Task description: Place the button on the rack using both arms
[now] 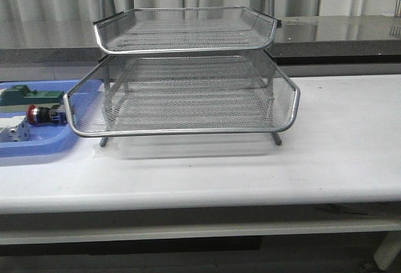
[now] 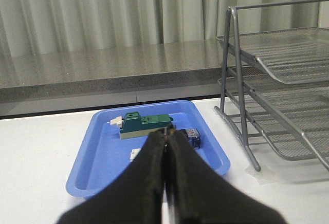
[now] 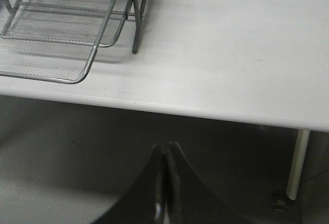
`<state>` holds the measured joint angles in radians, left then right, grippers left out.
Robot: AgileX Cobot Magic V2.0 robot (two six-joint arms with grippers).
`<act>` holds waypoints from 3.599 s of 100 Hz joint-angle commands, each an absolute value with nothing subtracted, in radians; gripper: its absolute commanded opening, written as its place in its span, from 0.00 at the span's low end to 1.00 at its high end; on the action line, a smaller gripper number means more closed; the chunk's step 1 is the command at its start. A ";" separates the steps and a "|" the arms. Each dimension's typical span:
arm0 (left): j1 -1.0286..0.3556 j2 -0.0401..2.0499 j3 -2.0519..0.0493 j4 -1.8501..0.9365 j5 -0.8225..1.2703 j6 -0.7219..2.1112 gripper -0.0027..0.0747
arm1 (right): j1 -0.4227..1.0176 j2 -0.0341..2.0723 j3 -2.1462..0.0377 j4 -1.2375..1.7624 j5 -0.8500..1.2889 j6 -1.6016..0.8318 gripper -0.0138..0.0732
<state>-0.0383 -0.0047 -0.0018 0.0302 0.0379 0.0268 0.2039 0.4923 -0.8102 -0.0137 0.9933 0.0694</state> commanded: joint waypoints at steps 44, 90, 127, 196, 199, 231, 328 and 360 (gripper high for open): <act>-0.039 -0.036 0.052 0.040 -0.043 0.021 0.01 | 0.198 0.497 -0.835 -0.022 0.933 0.073 0.08; -0.039 -0.036 0.052 0.044 -0.043 0.021 0.01 | 0.198 0.497 -0.835 -0.022 0.933 0.073 0.08; -0.039 -0.024 0.006 -0.062 0.031 0.021 0.01 | 0.198 0.497 -0.835 -0.022 0.933 0.073 0.08; -0.039 0.682 -0.605 -0.027 0.251 0.021 0.01 | 0.198 0.497 -0.835 -0.022 0.933 0.073 0.08; -0.039 0.724 -0.636 -0.023 0.271 0.021 0.01 | 0.198 0.497 -0.835 -0.022 0.933 0.073 0.08; -0.039 1.096 -0.979 -0.020 0.525 0.021 0.01 | 0.198 0.497 -0.835 -0.022 0.933 0.073 0.08; -0.039 1.434 -1.196 0.057 0.754 0.052 0.77 | 0.198 0.497 -0.835 -0.022 0.933 0.073 0.08; -0.039 1.434 -1.196 0.043 0.730 0.052 0.77 | 0.198 0.497 -0.835 -0.022 0.933 0.073 0.08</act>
<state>-0.0383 1.4625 -1.1633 0.0575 0.7841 0.0527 0.2039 0.4923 -0.8102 -0.0157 0.9957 0.0733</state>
